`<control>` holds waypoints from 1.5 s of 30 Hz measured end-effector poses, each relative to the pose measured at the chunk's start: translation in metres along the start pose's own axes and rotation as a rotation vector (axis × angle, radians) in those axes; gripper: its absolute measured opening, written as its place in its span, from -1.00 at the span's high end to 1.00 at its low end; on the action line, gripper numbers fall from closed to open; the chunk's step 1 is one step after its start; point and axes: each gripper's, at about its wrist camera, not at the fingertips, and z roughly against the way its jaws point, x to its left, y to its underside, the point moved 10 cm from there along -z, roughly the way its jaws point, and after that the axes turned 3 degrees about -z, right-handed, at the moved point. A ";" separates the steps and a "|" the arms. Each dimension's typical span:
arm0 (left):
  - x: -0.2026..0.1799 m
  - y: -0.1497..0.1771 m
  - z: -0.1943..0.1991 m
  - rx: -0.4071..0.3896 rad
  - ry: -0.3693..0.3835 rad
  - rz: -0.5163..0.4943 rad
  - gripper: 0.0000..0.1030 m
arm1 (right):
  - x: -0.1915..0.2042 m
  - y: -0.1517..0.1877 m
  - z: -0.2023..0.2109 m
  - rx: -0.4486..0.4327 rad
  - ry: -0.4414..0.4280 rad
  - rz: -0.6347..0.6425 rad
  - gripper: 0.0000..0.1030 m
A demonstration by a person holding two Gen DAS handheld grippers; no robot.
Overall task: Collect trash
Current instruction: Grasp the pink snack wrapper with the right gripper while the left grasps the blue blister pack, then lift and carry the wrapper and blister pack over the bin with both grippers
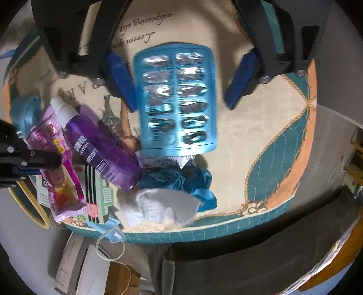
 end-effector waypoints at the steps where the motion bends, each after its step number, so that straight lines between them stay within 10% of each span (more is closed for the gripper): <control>1: 0.000 -0.001 0.001 -0.001 -0.001 -0.003 -0.35 | 0.000 -0.002 0.002 -0.006 -0.003 -0.002 0.83; 29: -0.053 -0.113 0.155 -0.426 0.004 -0.035 -0.35 | -0.068 -0.032 0.139 -0.282 0.098 -0.165 0.83; 45: -0.133 -0.154 0.181 -0.506 0.055 -0.109 -0.35 | -0.153 -0.018 0.173 -0.360 0.150 -0.265 0.83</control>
